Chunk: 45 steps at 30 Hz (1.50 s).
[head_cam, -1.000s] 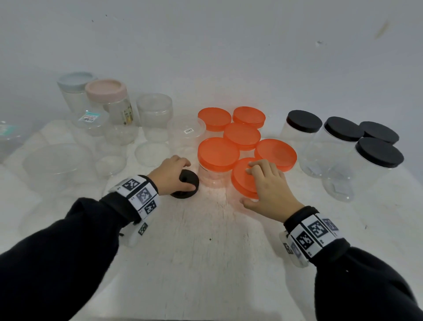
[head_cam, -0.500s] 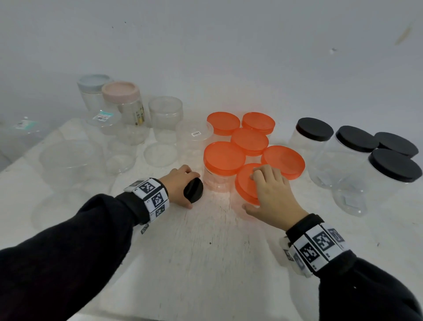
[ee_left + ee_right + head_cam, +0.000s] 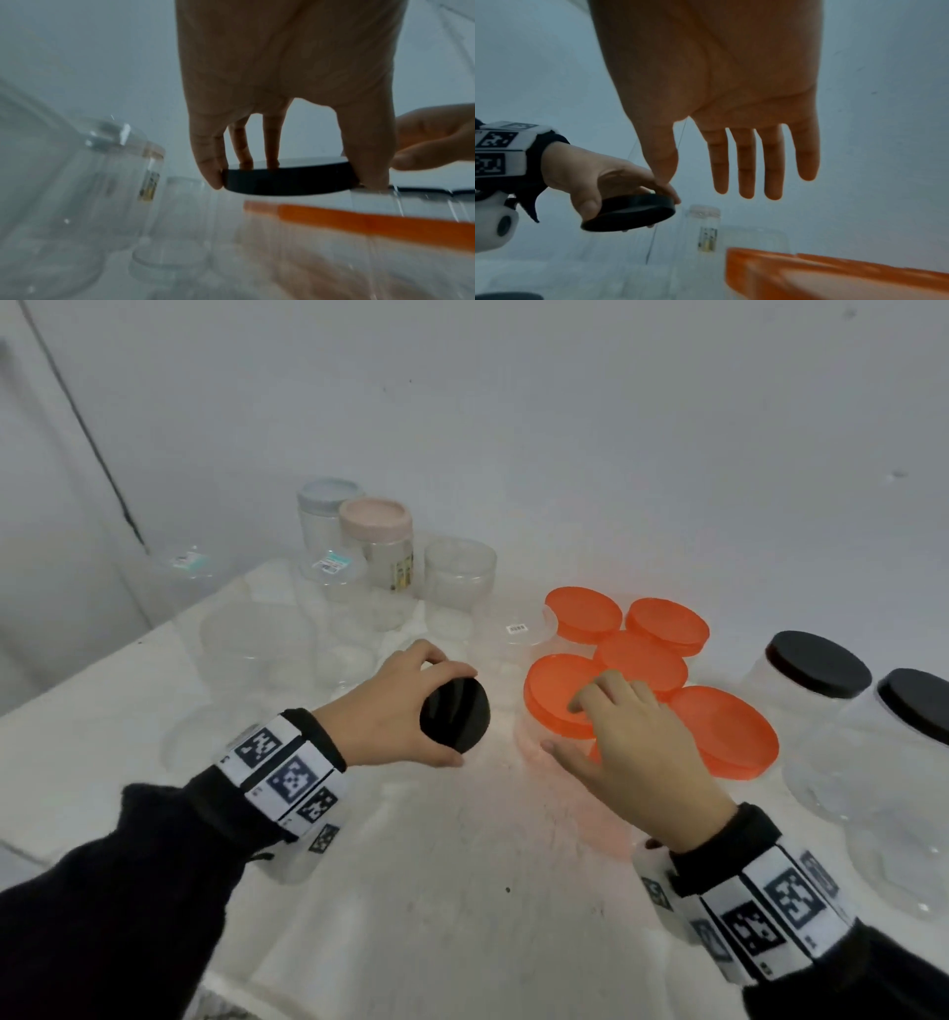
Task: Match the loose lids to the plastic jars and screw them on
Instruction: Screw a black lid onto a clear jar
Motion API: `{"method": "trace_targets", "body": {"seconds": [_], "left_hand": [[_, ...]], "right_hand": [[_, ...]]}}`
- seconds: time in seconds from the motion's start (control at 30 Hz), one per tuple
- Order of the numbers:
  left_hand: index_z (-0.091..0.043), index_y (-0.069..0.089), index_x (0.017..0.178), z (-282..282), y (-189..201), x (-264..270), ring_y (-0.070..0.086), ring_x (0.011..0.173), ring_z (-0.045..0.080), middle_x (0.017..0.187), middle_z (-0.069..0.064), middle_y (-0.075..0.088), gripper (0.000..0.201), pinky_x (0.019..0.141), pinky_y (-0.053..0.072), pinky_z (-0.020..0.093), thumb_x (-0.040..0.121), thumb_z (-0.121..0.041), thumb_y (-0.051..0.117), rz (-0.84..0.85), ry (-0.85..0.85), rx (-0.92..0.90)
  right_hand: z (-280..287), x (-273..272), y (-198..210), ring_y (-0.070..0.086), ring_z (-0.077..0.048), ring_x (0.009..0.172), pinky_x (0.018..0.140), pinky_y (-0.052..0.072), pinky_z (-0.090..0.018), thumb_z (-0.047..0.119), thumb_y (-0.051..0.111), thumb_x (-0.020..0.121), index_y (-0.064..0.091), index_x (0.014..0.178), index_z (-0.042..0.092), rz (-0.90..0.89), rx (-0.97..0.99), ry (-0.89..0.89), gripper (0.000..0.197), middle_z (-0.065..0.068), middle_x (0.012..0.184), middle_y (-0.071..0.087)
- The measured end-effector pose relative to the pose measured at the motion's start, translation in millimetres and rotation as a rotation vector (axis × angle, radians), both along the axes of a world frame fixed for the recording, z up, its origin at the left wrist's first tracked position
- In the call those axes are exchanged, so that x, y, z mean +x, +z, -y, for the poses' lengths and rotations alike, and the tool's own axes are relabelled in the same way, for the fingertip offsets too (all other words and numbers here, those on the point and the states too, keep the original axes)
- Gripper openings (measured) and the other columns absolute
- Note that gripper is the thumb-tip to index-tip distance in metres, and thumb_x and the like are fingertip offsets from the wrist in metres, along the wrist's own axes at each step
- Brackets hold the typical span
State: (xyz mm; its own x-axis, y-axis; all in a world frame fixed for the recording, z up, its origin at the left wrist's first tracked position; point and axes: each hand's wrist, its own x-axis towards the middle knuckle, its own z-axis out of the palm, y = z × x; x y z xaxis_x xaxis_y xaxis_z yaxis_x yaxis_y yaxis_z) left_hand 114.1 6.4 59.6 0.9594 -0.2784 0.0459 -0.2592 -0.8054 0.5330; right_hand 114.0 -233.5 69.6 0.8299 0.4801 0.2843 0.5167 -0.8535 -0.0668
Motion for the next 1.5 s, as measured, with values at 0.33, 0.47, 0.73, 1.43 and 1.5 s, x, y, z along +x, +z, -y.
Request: {"method": "trace_targets", "body": {"seconds": [0.33,0.47,0.73,1.43,1.5], "left_hand": [[-0.040,0.041,0.131,-67.5,65.9,-45.2,0.039,0.115,0.000,0.123,-0.011,0.034,0.083,0.091,0.034,0.005,0.055,-0.059,0.068,0.380,0.188,-0.219],[-0.038,0.042,0.132,-109.2,80.2,-61.6,0.039,0.112,-0.007,0.123,-0.010,0.035,0.083,0.092,0.035,0.004,0.056,-0.059,0.068,0.454,0.285,-0.225],[-0.042,0.042,0.130,-186.5,81.5,-77.2,0.043,0.114,0.002,0.123,-0.012,0.035,0.083,0.092,0.042,0.023,0.053,-0.060,0.068,0.444,0.446,-0.245],[-0.038,0.044,0.131,-262.6,59.3,-69.1,0.044,0.115,0.003,0.124,-0.011,0.037,0.085,0.092,0.044,0.024,0.053,-0.058,0.069,0.393,0.399,-0.331],[-0.038,0.044,0.131,-266.2,56.8,-68.3,0.044,0.114,0.001,0.124,-0.010,0.037,0.085,0.090,0.043,0.021,0.053,-0.059,0.068,0.389,0.388,-0.340]], "right_hand": [[-81.0,22.6,31.4,0.048,-0.018,0.105,0.080,0.042,-0.031,0.042,0.057,0.087,0.055,0.114,0.015,-0.057,0.121,0.237,0.038,0.001,0.119,0.048],[-117.9,32.0,37.0,0.046,-0.019,0.111,0.087,0.042,-0.033,0.034,0.062,0.086,0.051,0.119,0.012,-0.073,0.212,0.268,0.042,0.000,0.124,0.044],[-187.6,65.1,34.5,0.037,-0.023,0.126,0.104,0.034,-0.035,0.024,0.071,0.079,0.043,0.134,0.014,-0.153,0.239,0.425,0.062,-0.003,0.142,0.035],[-244.3,53.0,0.4,0.033,-0.014,0.130,0.107,0.029,-0.027,0.029,0.068,0.083,0.047,0.132,0.022,-0.281,0.065,0.543,0.054,0.007,0.142,0.040],[-245.5,52.2,1.3,0.035,-0.013,0.128,0.105,0.030,-0.026,0.030,0.067,0.083,0.049,0.129,0.021,-0.285,0.072,0.538,0.050,0.007,0.139,0.042]]}}
